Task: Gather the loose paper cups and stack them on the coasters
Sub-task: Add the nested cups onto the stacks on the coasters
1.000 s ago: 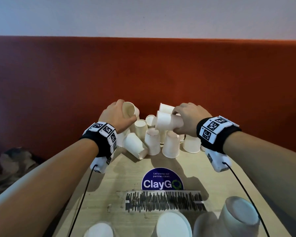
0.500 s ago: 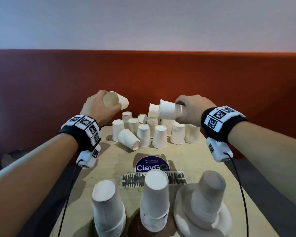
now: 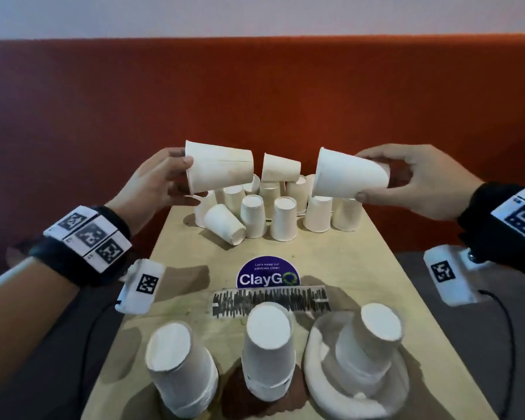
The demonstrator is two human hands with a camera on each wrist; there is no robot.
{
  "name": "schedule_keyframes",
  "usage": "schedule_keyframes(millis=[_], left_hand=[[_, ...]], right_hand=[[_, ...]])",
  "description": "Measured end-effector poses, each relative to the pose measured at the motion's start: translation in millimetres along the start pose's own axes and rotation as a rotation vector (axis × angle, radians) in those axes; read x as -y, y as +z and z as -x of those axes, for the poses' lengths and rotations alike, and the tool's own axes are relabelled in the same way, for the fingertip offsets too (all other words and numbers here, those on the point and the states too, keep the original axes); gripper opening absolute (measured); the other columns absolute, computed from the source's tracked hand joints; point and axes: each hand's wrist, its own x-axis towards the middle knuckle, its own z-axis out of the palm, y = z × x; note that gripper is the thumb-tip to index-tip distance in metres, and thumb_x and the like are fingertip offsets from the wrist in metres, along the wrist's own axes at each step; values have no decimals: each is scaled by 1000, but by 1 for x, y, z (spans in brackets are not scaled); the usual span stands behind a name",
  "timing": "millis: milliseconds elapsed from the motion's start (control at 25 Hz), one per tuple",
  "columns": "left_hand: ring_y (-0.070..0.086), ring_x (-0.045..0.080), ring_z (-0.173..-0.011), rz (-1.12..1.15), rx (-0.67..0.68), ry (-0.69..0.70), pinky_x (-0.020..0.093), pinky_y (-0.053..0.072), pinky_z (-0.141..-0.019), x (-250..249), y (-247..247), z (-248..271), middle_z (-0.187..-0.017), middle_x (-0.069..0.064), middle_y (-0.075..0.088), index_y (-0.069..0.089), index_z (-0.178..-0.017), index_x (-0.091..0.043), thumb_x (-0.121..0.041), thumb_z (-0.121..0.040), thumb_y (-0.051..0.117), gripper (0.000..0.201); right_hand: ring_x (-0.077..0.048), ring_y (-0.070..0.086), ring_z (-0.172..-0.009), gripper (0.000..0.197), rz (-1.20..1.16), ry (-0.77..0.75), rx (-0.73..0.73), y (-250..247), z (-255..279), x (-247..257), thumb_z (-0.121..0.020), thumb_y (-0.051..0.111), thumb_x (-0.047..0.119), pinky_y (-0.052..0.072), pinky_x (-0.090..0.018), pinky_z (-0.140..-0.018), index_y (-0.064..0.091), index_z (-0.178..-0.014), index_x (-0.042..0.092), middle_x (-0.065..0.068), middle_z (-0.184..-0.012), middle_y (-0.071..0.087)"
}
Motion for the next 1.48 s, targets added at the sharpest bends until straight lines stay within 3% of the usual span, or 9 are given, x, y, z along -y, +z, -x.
schedule_keyframes(millis=[280, 440, 680, 840, 1040, 1200, 1280, 1360, 1480], left_hand=[[68, 16, -84, -76, 145, -53, 34, 56, -76, -73, 16, 31, -96, -2, 71, 63, -113, -20, -50, -72, 60, 51], [67, 9, -82, 16, 235, -77, 22, 54, -70, -90, 12, 81, -92, -3, 70, 59, -118, -11, -44, -75, 60, 54], [65, 15, -92, 84, 314, -122, 36, 53, -80, -82, -10, 114, -102, 2, 66, 57, -124, -11, -45, -80, 58, 55], [62, 12, -101, 21, 421, -131, 42, 50, -88, -77, -25, 117, -107, -9, 67, 47, -136, -17, -51, -85, 52, 62], [62, 0, -106, -106, 532, -136, 31, 56, -90, -67, -39, 125, -110, -25, 65, 43, -140, -30, -78, -78, 53, 79], [62, 2, -113, -214, 514, -134, 24, 52, -93, -44, -50, 132, -129, -20, 63, 49, -139, -27, -43, -93, 63, 50], [64, 13, -115, -321, 492, -156, 34, 53, -98, -31, -58, 133, -136, -9, 59, 49, -140, -25, -24, -91, 70, 53], [65, 12, -111, -418, 533, -181, 29, 54, -95, -22, -64, 134, -135, -10, 60, 52, -138, -27, -8, -92, 68, 52], [65, 5, -106, -473, 581, -219, 27, 55, -93, -16, -68, 135, -130, -15, 61, 56, -134, -32, -8, -87, 74, 56]], right_hand=[[-4, 64, -95, 53, -314, 70, 70, -33, 32, 64, -67, 89, 29, 51, -12, -79, 65, -115, 32, 12, -112, 68], [-6, 65, -107, 60, -425, 68, 76, -43, 67, 103, -68, 87, 38, 52, -23, -91, 64, -124, 35, 17, -117, 69], [-10, 66, -109, 63, -539, 91, 39, -8, 73, 150, -67, 89, 34, 53, -44, -97, 65, -125, 37, 18, -122, 68], [-8, 66, -111, 67, -563, 84, 49, 17, 67, 175, -66, 87, 38, 55, -42, -96, 64, -129, 34, 19, -126, 66], [1, 59, -115, 74, -536, 66, -19, 44, 71, 203, -72, 84, 37, 48, -27, -103, 56, -140, 32, 19, -124, 66], [1, 58, -113, 64, -426, 53, -70, 51, 79, 223, -74, 85, 39, 44, -13, -94, 61, -133, 31, 24, -120, 65], [-1, 59, -111, 60, -289, 23, -11, 58, 81, 232, -72, 86, 43, 46, -18, -94, 64, -127, 33, 21, -119, 66], [0, 58, -111, 59, -169, -5, 59, 69, 82, 239, -70, 85, 45, 48, -25, -95, 65, -125, 34, 21, -121, 66], [-2, 59, -104, 58, -40, -47, 154, 84, 82, 244, -68, 83, 48, 50, -29, -90, 65, -122, 35, 21, -117, 68]])
